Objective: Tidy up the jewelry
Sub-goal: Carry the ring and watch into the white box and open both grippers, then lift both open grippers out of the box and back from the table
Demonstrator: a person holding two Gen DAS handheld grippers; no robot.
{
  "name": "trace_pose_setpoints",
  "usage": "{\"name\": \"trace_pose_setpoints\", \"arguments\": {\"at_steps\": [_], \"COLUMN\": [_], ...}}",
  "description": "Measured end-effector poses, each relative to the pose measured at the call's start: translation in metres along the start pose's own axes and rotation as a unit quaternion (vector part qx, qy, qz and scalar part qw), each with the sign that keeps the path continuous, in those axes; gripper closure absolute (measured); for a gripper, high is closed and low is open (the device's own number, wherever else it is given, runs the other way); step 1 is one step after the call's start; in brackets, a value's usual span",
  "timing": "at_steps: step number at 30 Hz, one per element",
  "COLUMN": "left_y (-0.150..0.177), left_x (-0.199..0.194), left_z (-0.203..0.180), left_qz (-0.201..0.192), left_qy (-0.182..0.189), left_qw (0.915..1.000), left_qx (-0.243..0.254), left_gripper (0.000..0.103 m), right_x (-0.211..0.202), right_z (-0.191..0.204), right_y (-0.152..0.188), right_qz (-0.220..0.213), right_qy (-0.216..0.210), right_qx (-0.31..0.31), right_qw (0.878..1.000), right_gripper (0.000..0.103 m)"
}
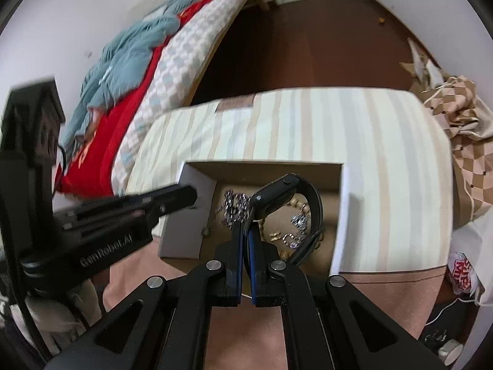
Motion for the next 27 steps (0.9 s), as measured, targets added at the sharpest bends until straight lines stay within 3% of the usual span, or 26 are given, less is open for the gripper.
{"name": "trace_pose_setpoints", "arguments": {"at_steps": [2,3,4,6,7,9,10,12,15,17,21,25,27], "left_y": [-0.001,-0.002,-0.003,-0.005,-0.005,-0.005,-0.004,-0.002,0.004,0.011,0.025,0.042,0.051], "left_x": [-0.002,-0.003,-0.006,-0.011,-0.013,-0.019,-0.022,-0.027,-0.038,-0.046,-0.056,-0.061,-0.065], "left_z": [0.000,0.001,0.003,0.007,0.009,0.012,0.014,0.017,0.022,0.023,0.025,0.026,0.026], "left_qz": [-0.005,-0.007,-0.015,-0.025,-0.027,-0.032,-0.036,-0.039,-0.048,-0.054,-0.059,-0.061,-0.063], "left_qy": [-0.004,-0.011,-0.015,-0.017,-0.019,-0.027,-0.031,-0.033,-0.040,-0.051,-0.073,-0.092,-0.100], "left_qw": [1.0000,0.9999,0.9998,0.9994,0.9993,0.9990,0.9987,0.9984,0.9977,0.9969,0.9953,0.9936,0.9927], "left_qx": [-0.001,-0.003,-0.005,-0.013,-0.015,-0.017,-0.018,-0.023,-0.028,-0.026,-0.024,-0.022,-0.024], "left_gripper": [0.072,0.052,0.039,0.036,0.036,0.036,0.036,0.035,0.019,0.016,0.004,0.003,0.003], "right_x": [0.008,0.011,0.014,0.020,0.020,0.015,0.013,0.004,-0.012,-0.027,-0.048,-0.056,-0.057], "right_z": [0.001,0.001,0.001,0.001,0.001,-0.002,-0.003,-0.006,-0.010,-0.013,-0.018,-0.022,-0.023], "right_y": [0.003,0.003,0.005,0.008,0.009,0.012,0.012,0.012,0.013,0.015,0.021,0.031,0.037], "right_qz": [0.019,0.025,0.033,0.054,0.059,0.059,0.058,0.051,0.035,0.011,-0.022,-0.036,-0.037], "right_qy": [-0.003,-0.003,-0.001,-0.003,-0.004,-0.011,-0.016,-0.019,-0.018,0.011,0.079,0.160,0.184], "right_qx": [-0.004,-0.004,-0.006,-0.008,-0.005,0.005,0.010,0.017,0.028,0.025,0.029,0.027,0.025], "right_qw": [1.000,1.000,0.999,0.999,0.998,0.998,0.998,0.998,0.999,1.000,0.996,0.986,0.982], "right_gripper": [0.098,0.097,0.097,0.089,0.072,0.048,0.043,0.043,0.043,0.042,0.022,0.001,0.000]}}
Point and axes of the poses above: each gripper's, at about its wrist camera, not at the fingertips, and x roughly the way its jaws point, z to its left, y to its underside, the point moved 4 cm from there along x, roughly the way its jaws point, and after that the axes turned 7 degrees about y, right-handed, at the moved point
